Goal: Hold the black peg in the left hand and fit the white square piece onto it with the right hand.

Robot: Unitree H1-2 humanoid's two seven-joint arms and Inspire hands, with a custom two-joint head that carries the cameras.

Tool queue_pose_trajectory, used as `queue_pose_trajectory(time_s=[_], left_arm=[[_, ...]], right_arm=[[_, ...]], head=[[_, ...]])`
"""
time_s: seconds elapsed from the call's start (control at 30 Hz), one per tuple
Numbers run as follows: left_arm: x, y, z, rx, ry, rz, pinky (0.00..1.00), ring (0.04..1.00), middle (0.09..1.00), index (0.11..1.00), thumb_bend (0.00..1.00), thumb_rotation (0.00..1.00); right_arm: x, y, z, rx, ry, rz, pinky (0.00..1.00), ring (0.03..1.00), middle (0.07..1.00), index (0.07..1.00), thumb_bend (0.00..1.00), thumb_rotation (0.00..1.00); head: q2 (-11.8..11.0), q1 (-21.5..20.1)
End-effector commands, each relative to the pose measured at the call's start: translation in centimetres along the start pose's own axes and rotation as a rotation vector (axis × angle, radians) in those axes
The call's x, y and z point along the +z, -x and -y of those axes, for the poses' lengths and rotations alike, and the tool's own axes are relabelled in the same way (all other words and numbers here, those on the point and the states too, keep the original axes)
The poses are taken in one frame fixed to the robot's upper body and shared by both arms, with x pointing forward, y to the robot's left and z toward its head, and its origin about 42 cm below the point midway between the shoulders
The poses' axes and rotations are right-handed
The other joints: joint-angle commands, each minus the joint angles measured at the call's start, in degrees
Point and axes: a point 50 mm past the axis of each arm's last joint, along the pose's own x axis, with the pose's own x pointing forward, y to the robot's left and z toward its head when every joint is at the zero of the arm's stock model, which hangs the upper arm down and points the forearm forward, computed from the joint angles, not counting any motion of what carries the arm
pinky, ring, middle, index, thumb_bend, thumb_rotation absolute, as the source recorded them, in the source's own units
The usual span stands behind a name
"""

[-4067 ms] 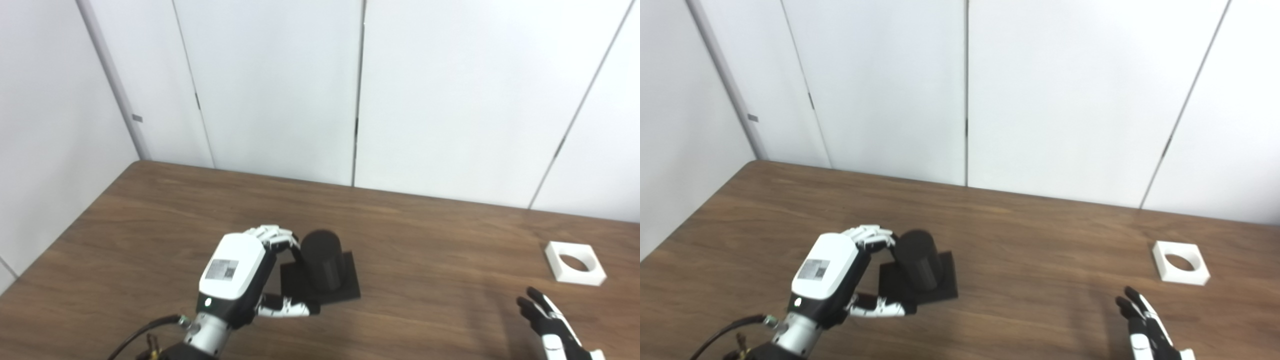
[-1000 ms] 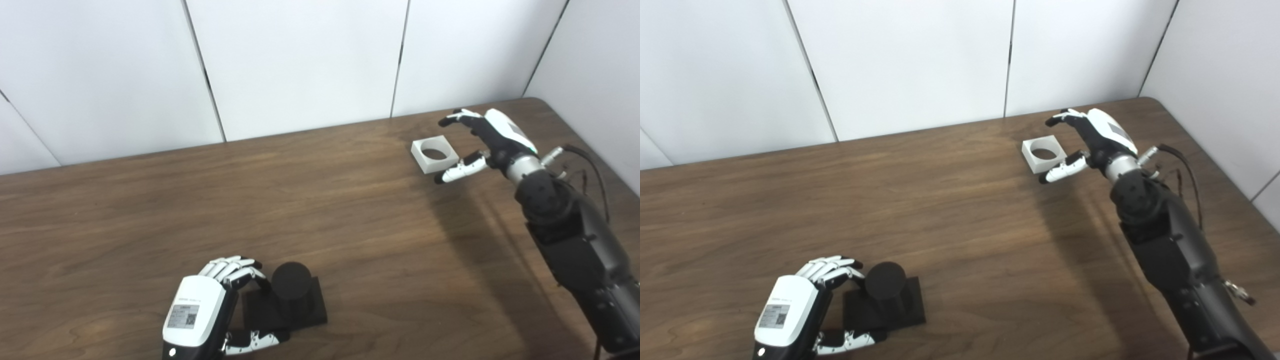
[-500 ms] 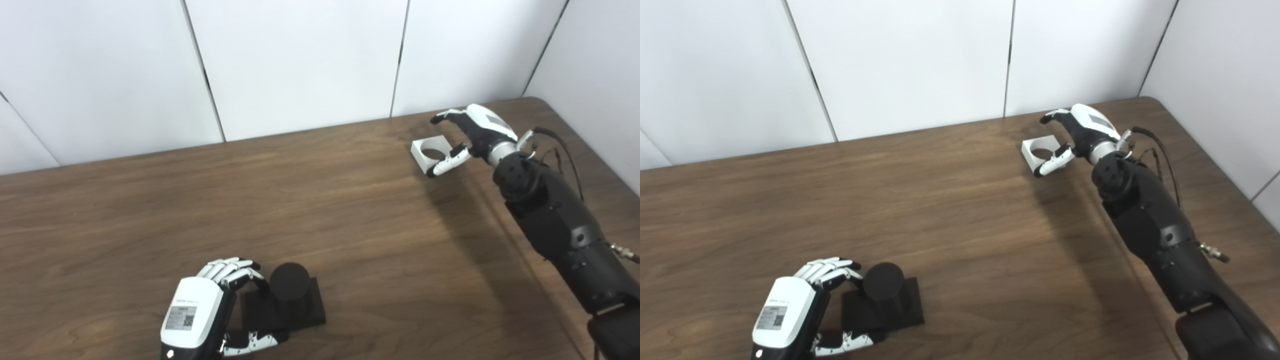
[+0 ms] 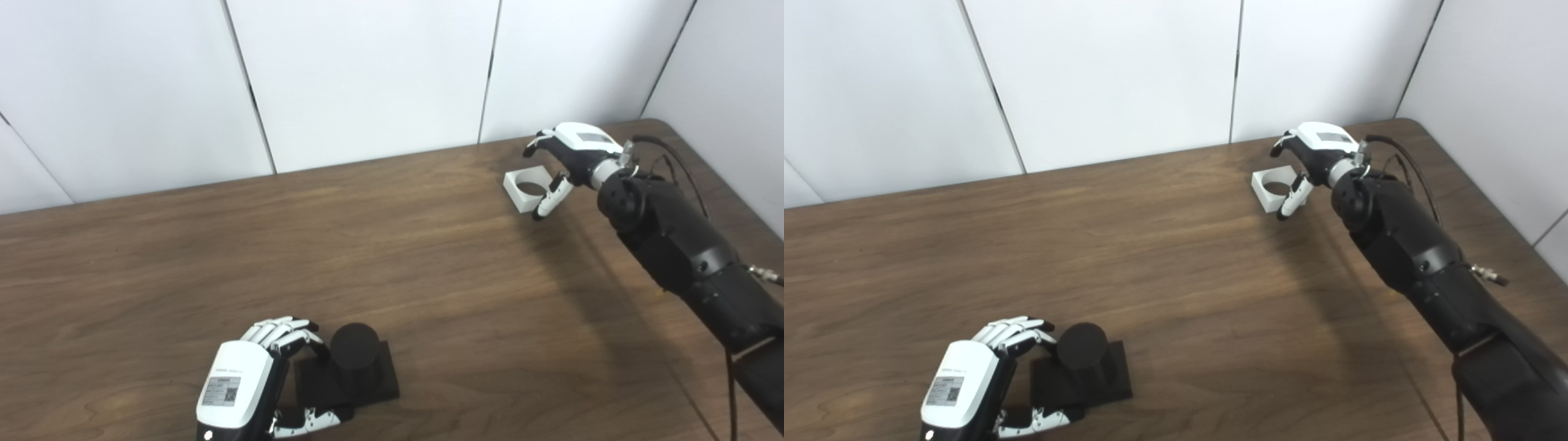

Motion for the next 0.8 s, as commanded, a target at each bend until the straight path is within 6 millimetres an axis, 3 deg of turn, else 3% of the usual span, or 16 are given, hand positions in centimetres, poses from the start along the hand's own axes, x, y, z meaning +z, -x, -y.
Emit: queue_pose_trajectory(time_s=[0.0, 0.77], left_arm=[[-0.3, 1.2, 0.8, -0.087, -0.016, -0.039, 0.78, 0.774, 0.732, 0.486, 0.52, 0.05], [0.5, 1.1, 0.5, -0.08, 0.0, -0.039, 0.78, 0.779, 0.734, 0.486, 0.52, 0.05]], right_arm=[[0.0, -0.4, 4.2, -0.087, 0.062, 0.023, 1.0, 1.0, 0.961, 0.772, 0.94, 0.15], [0.6, -2.3, 4.4, -0.017, 0.172, 0.055, 1.0, 1.0, 0.972, 0.691, 0.91, 0.15]], head=[[0.0, 0.1], [0.6, 1.2]])
